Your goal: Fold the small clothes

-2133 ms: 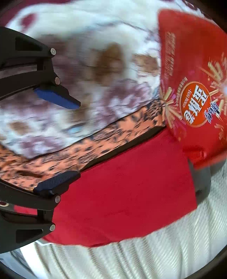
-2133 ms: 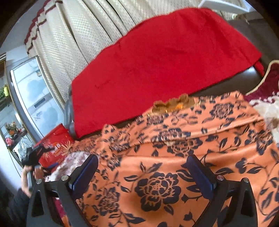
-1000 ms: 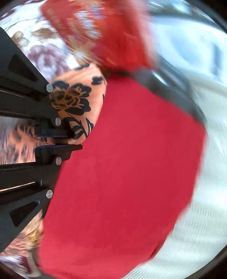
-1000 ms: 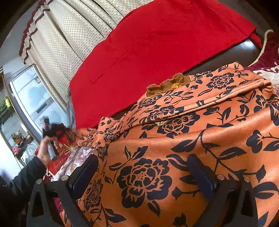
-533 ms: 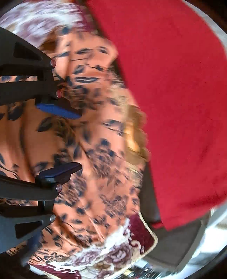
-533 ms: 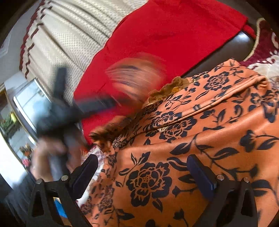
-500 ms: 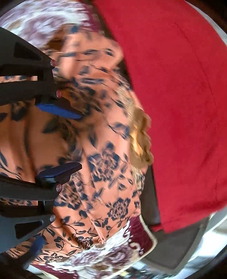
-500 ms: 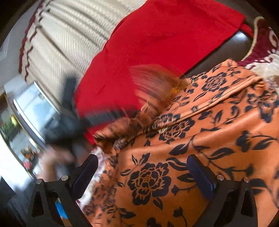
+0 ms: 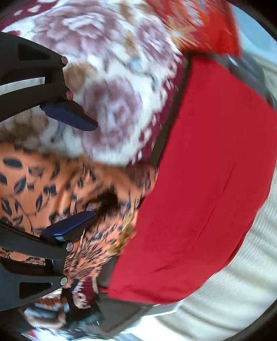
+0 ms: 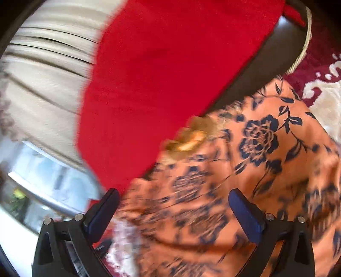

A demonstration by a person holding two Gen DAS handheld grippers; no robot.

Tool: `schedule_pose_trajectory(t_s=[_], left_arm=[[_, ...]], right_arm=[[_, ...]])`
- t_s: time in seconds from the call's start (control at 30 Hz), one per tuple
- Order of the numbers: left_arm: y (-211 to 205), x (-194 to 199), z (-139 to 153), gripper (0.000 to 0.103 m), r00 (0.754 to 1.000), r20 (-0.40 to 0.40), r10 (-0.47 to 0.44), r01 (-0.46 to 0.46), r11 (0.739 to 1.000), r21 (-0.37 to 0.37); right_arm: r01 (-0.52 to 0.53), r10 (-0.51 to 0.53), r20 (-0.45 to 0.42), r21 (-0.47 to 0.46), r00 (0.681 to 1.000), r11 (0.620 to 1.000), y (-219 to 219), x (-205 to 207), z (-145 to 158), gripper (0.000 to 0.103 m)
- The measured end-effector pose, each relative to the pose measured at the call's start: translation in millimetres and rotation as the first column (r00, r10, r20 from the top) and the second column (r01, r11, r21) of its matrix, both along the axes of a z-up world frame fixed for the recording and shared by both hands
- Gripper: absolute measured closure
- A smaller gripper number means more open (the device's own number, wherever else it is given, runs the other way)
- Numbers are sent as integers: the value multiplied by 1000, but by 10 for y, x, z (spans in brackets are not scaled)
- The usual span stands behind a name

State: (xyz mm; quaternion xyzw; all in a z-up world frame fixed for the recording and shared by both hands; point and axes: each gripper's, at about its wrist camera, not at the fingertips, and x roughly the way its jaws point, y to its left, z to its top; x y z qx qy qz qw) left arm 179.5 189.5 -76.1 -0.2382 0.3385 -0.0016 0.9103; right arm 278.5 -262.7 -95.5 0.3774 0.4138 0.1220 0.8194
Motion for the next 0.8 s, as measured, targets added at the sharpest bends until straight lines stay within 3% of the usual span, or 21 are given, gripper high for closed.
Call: schedule_pose_trajectory(t_s=[0.07,0.17,0.27,0.3,0.33,0.43,0.5,0.6,0.67,0.77,0.8], left_arm=[[177,-70,-107,25,999,9,32,-32,999,-44],[369,-145,-214,25,997,19,71,-70,995,-69],[449,-160,-275,25,996,16,84,-83,994,-77],[465,-166,-295,25,996,16,87,-85,993,-84],[487,-176,-307,25,996,18,90,-88,991,-99],[522,-210,-273,25,995,39,94,-89,990,-114],[529,-222,-269,25,994,42,97,-92,990,-110],[526,-214,-285,25,995,40,88,-83,990,-118],[504,-201,-295,25,996,35,80,-76,991,-107],[476,-188,-295,25,997,33,75,-71,993,-96],[469,-186,-295,25,996,33,77,-74,993,-95]], right_arm=[[-20,10,-102,-101,995,995,41,272,-173,3],[-79,36,-204,-206,978,975,204,425,-339,25],[-150,67,-244,-343,968,927,413,461,-335,57],[-176,80,-263,-367,962,913,463,479,-341,82],[-197,91,-269,-399,959,895,516,491,-313,85],[-235,130,-227,-533,965,813,709,471,-79,90],[-190,133,-139,-616,981,764,766,423,222,91],[-97,88,-46,-666,995,740,619,331,495,93],[-34,10,-40,-672,999,740,359,268,417,93],[-53,-28,-119,-627,992,777,92,277,57,93],[-53,-24,-130,-553,991,831,-26,249,-91,89]])
